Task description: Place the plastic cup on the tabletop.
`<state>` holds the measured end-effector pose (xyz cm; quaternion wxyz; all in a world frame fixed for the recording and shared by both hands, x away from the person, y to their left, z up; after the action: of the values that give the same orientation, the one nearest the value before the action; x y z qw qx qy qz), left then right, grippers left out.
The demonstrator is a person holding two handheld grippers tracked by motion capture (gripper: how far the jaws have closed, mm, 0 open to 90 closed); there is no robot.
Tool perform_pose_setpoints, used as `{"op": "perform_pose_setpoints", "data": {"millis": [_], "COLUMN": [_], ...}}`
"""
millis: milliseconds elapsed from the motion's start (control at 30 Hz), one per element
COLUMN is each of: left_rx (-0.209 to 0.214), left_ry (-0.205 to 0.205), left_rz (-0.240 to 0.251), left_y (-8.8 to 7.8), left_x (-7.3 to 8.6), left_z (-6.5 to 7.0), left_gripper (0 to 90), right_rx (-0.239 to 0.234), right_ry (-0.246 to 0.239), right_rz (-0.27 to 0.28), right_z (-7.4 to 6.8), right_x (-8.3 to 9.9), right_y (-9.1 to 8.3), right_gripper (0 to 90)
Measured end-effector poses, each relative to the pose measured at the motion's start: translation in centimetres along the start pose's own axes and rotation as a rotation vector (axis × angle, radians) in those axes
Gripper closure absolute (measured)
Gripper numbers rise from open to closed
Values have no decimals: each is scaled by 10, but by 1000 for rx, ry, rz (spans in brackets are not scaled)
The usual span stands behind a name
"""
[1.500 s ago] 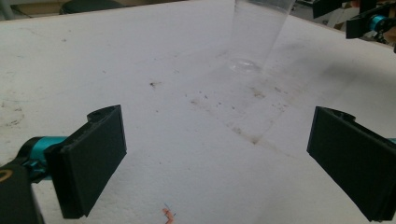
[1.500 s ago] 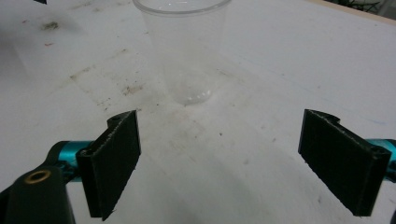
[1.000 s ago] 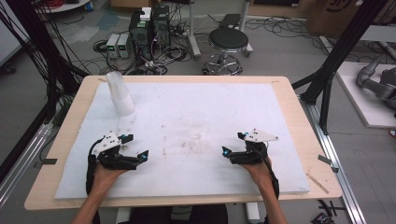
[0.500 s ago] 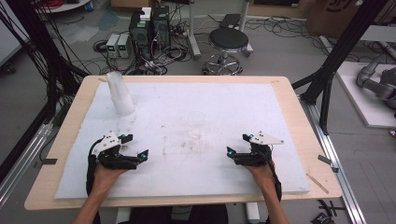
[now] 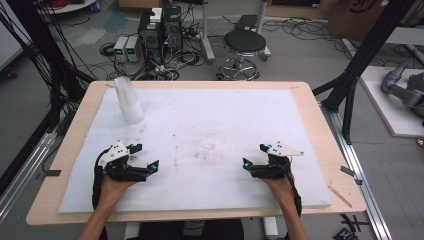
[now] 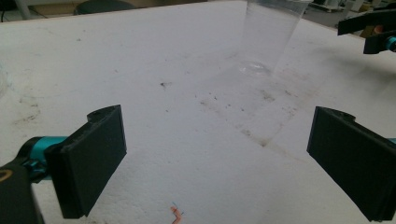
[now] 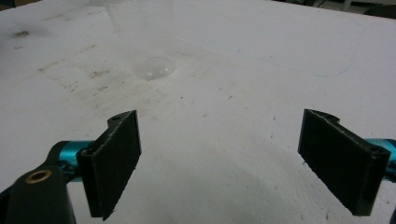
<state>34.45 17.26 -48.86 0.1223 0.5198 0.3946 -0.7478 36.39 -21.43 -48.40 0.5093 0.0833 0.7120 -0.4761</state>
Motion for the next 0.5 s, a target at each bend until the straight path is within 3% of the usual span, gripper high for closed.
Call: {"op": "perform_pose_setpoints", "data": {"millis": [267,500], "left_rx": [-3,0], "left_ry": [8,-10], "left_rz": [2,13], "left_y": [0,-1], "left_x": [0,0], "left_z": [0,-1], "left_gripper": [46,46], "right_rx": [4,0], "right_ry": [-2,8], "right_rz": [4,4], "right_z": [0,0], "right_x": [0,0], "right_y": [0,-1], "right_gripper": [131,131]}}
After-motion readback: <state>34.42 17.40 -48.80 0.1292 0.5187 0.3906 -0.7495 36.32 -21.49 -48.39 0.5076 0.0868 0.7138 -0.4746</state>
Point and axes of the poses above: each handheld gripper's, and its own axes: y roughly forward along the jaws, x roughly out of its underside, z roughly to its right, the point moved 7 cm from there along y, roughly forward along the jaws, and after that the axes turned 10 degrees about -z, right-handed, at the moved point
